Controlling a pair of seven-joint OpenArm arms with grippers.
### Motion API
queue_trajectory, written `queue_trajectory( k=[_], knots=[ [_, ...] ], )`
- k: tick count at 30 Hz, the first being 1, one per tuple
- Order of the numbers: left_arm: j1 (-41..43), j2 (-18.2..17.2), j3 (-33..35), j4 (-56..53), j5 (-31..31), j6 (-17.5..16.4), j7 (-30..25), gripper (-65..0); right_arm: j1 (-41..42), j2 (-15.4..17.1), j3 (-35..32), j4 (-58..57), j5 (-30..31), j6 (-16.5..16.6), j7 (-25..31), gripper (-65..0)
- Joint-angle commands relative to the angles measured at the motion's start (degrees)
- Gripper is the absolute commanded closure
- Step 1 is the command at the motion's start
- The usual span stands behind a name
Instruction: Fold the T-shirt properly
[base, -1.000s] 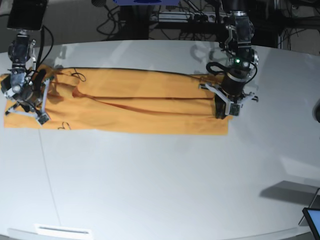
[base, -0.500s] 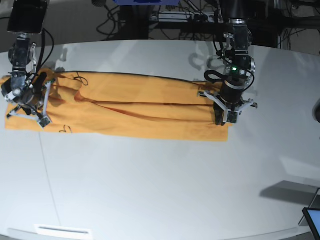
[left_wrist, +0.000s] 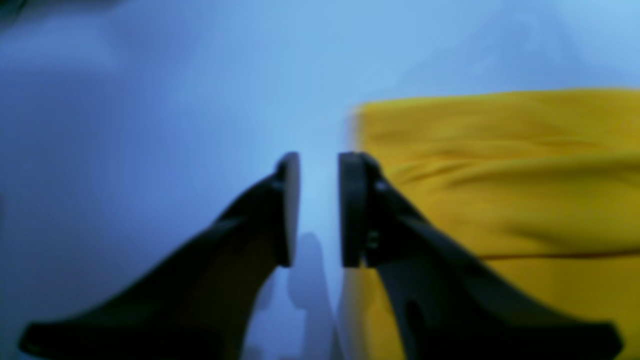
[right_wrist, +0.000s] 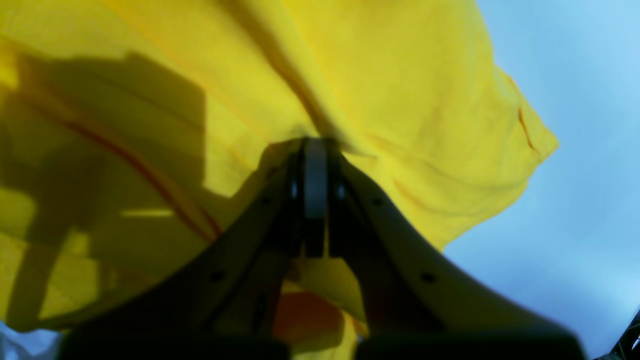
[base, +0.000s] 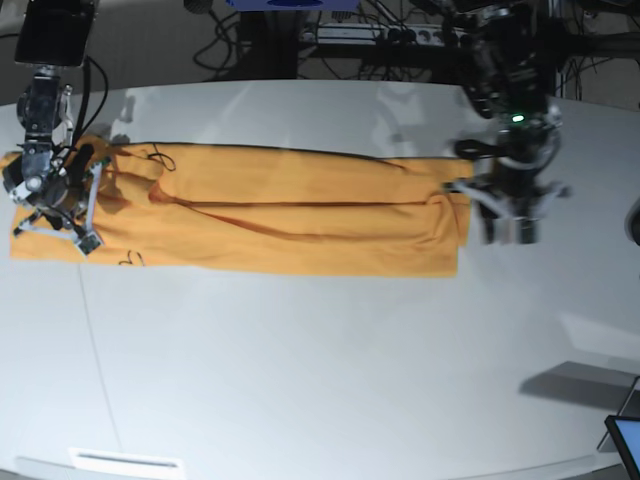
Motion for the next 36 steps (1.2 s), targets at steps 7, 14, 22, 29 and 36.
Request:
queue_trajectory(
  k=[7, 14, 22, 29, 36],
  knots=[
    [3.1, -5.4, -12.6, 2.5, -22.0, -3.7, 7.2, -22.3, -0.6, 0.6, 0.1, 0.6, 0.6, 0.4, 0.1, 0.0],
    [6.9, -10.7, -17.2, -2.0, -43.8, -7.1, 7.2, -22.5, -1.4, 0.6, 0.1, 0.9, 0.6, 0.4, 0.3, 0.0],
    [6.7, -15.3, -17.3, -16.0, -60.8, -7.4, 7.3, -41.0, -2.2, 0.6, 0.1, 0.9, 0.6, 0.4, 0.4, 0.0],
    [6.5, -16.9, -16.5, -17.2, -62.8, -13.5, 7.3, -51.4, -2.2, 0.6, 0.1, 0.9, 0.6, 0.4, 0.4, 0.0],
    [4.8, -15.2, -15.4, -19.8, -63.0, -22.3, 10.8, -51.4, -2.2, 0.6, 0.1, 0.9, 0.6, 0.4, 0.4, 0.0]
  ],
)
